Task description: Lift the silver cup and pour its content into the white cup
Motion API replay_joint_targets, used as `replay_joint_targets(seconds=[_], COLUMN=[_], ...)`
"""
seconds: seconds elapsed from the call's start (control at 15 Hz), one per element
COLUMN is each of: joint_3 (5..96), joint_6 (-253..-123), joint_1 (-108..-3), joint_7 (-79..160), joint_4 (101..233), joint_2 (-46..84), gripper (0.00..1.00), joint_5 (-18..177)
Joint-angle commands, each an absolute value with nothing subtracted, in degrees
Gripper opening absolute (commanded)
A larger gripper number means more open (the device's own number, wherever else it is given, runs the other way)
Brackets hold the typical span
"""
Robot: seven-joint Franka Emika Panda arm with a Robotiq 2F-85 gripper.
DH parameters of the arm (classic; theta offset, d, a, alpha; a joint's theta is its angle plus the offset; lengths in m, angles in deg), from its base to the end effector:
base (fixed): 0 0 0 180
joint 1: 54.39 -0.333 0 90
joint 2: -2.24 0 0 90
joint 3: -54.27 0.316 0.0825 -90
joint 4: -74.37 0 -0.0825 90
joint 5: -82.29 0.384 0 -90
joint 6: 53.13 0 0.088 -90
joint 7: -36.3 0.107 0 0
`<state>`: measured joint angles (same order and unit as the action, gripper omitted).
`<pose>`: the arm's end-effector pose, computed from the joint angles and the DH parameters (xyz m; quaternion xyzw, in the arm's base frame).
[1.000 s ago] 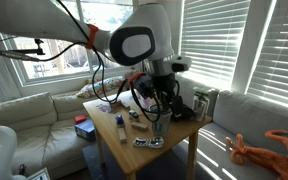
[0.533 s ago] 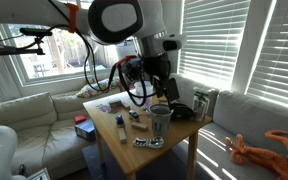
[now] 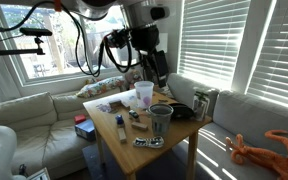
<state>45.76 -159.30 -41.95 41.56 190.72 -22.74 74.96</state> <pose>0.4038 -0.1797 0.6441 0.9684 -0.2124 0.1214 0.0483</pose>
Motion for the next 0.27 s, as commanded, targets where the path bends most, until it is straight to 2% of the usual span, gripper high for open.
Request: replay_joint_targets(seconds=[0.0,0.2], joint_3=[45.67,45.73], joint_6=[-158.68,-158.38], joint_1=[-42.33,-42.35], joint_7=[41.64,41.65], joint_4=[190.08,189.82], joint_2=[-22.67,-22.64], gripper=[1.0,1.0], joint_5=[74.84,74.83])
